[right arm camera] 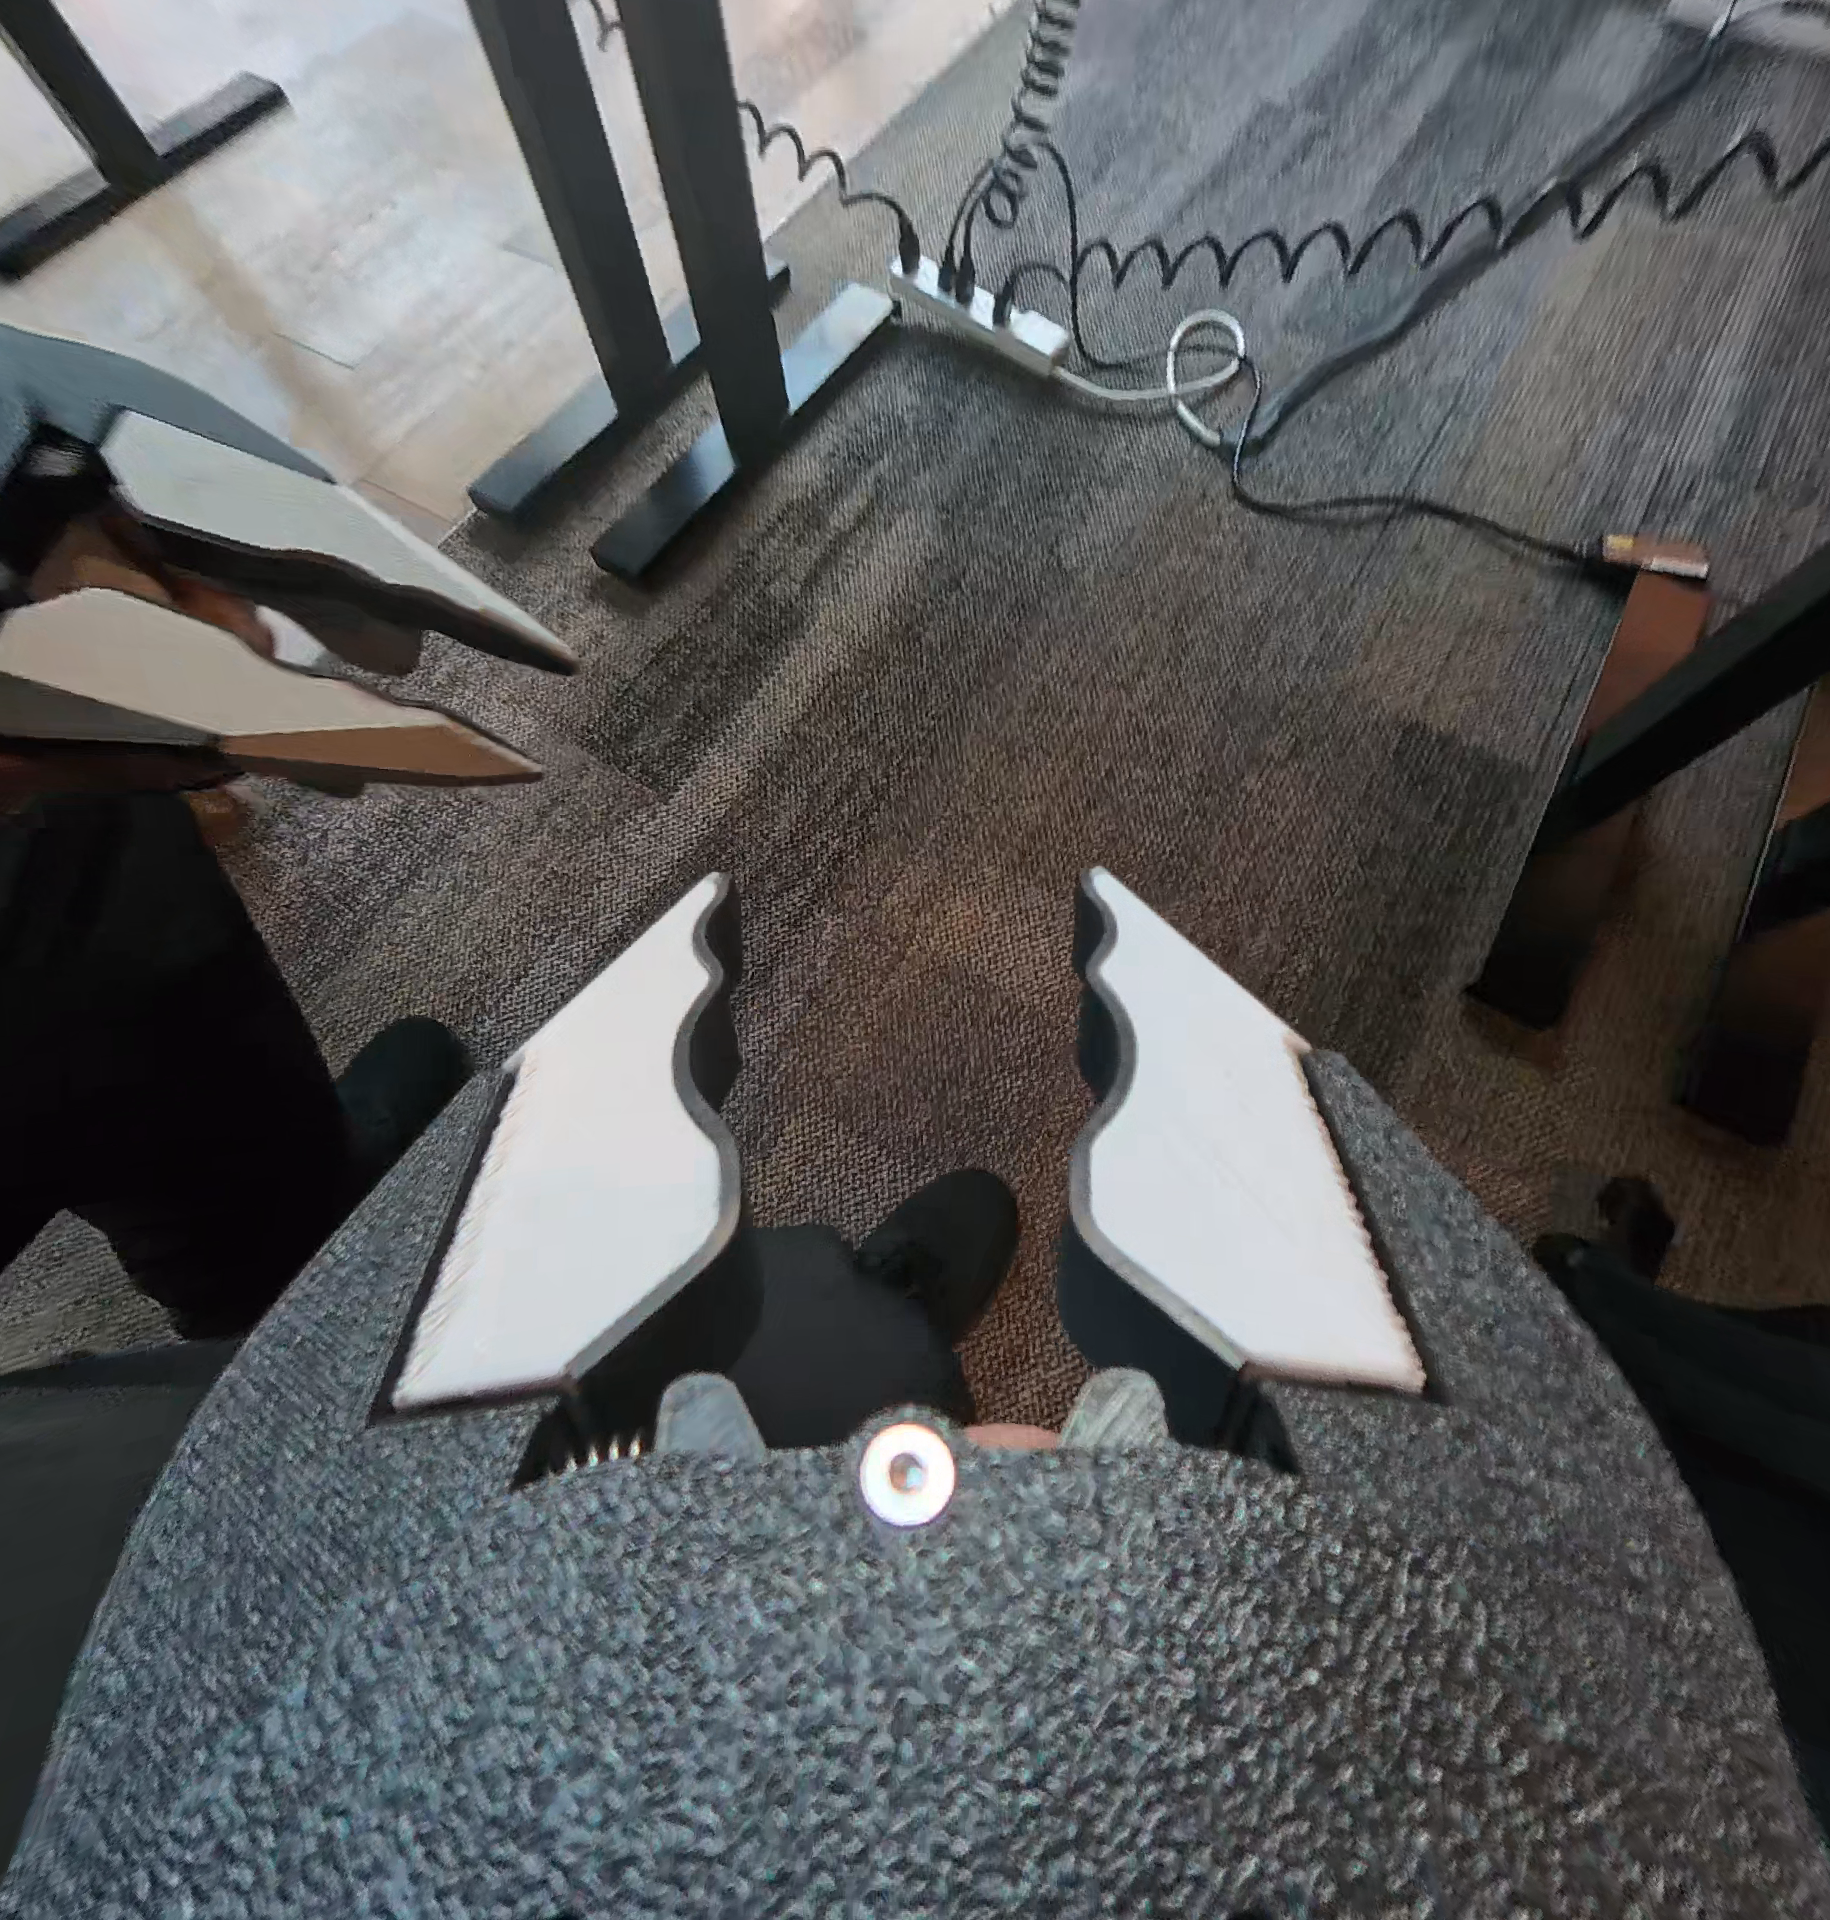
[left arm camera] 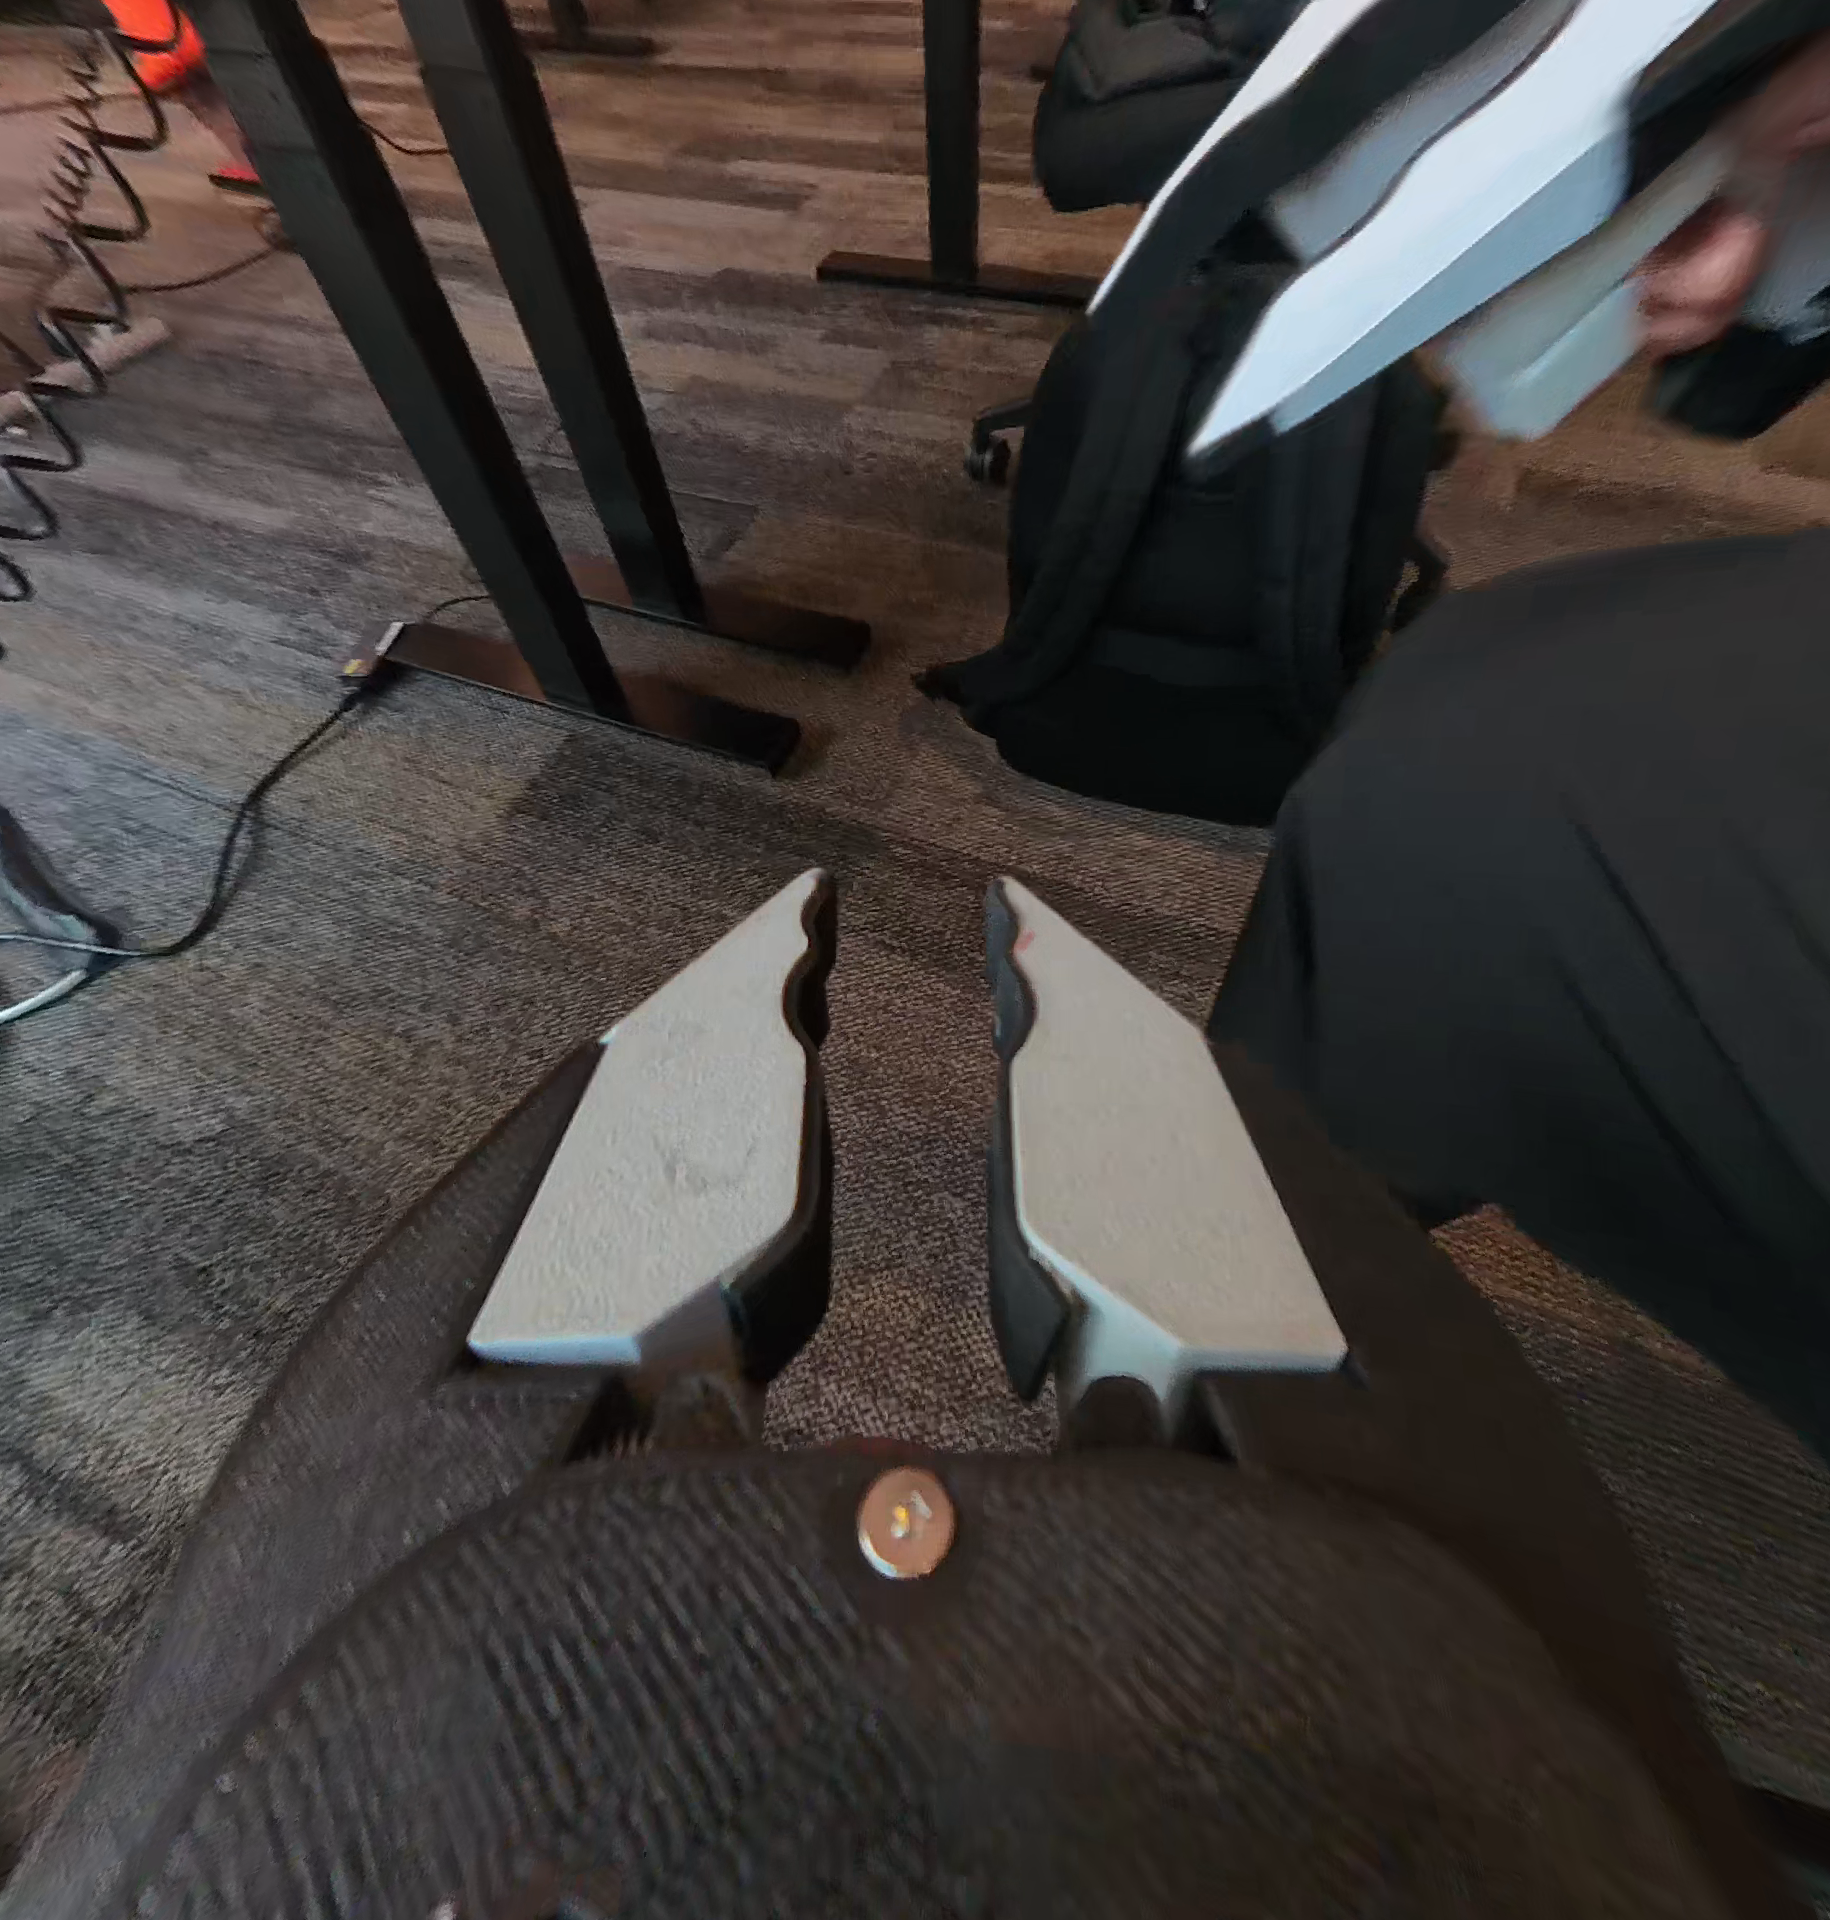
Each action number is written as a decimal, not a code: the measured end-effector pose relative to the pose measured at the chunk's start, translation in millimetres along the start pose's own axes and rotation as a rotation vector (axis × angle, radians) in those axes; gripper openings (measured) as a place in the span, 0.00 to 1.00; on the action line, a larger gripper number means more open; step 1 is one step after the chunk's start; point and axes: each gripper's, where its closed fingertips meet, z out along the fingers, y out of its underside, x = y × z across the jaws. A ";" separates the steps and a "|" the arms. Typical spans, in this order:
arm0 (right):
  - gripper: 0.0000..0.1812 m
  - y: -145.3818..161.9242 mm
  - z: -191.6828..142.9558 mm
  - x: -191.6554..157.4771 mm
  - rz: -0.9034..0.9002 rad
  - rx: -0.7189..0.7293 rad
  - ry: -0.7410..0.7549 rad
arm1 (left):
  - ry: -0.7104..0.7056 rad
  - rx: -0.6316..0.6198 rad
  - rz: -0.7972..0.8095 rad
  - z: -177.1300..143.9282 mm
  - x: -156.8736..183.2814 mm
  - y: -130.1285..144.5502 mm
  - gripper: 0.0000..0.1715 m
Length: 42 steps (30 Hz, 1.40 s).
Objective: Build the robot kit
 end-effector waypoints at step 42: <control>0.35 27.5 -104.4 -3.5 0.129 -0.076 0.132 | -0.136 0.047 -0.214 -42.8 -10.5 -84.2 0.36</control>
